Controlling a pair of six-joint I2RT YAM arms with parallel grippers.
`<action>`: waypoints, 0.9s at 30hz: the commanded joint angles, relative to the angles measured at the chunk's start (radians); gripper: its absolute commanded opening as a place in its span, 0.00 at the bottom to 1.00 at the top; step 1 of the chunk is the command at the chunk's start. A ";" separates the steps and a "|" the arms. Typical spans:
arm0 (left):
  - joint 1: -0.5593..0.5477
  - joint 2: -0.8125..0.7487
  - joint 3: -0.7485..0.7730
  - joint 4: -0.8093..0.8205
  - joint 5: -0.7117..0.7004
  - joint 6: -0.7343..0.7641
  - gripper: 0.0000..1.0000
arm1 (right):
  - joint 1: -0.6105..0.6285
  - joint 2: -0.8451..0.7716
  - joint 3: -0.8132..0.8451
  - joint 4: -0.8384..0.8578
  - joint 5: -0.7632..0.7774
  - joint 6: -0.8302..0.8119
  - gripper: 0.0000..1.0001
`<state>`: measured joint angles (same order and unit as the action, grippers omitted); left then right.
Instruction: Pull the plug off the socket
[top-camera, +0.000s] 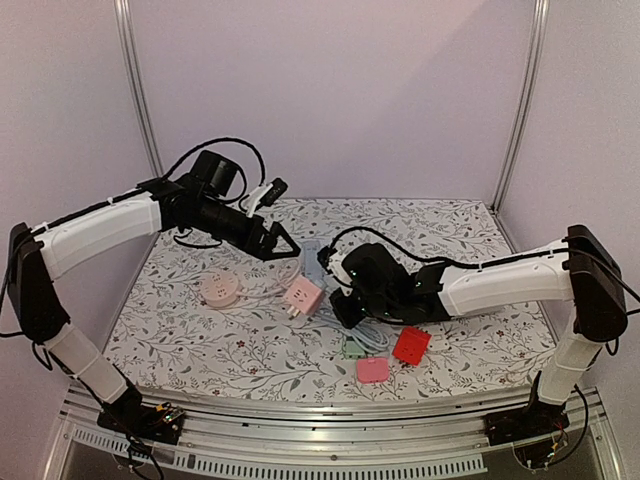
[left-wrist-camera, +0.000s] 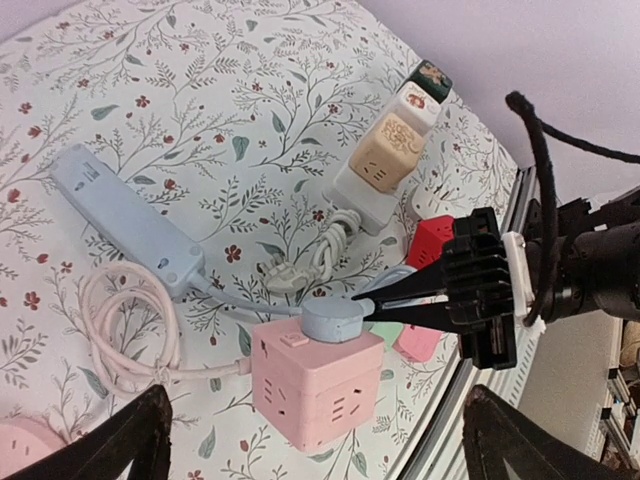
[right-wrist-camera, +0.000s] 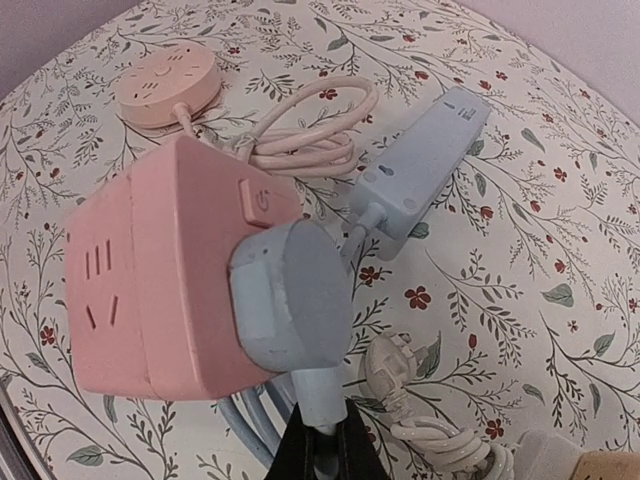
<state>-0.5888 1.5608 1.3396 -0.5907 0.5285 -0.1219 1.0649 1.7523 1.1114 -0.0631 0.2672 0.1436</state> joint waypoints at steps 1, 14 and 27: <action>-0.054 0.050 -0.019 0.014 -0.019 0.010 1.00 | -0.001 -0.005 0.053 0.080 0.088 0.076 0.00; -0.101 0.143 -0.004 -0.002 -0.085 -0.012 1.00 | -0.002 0.028 0.119 0.065 0.113 0.200 0.00; -0.137 0.199 0.021 -0.040 -0.134 -0.002 1.00 | -0.003 0.038 0.149 0.033 0.097 0.246 0.00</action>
<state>-0.7033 1.7462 1.3396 -0.6086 0.4374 -0.1314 1.0649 1.7908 1.2034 -0.1127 0.3386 0.3500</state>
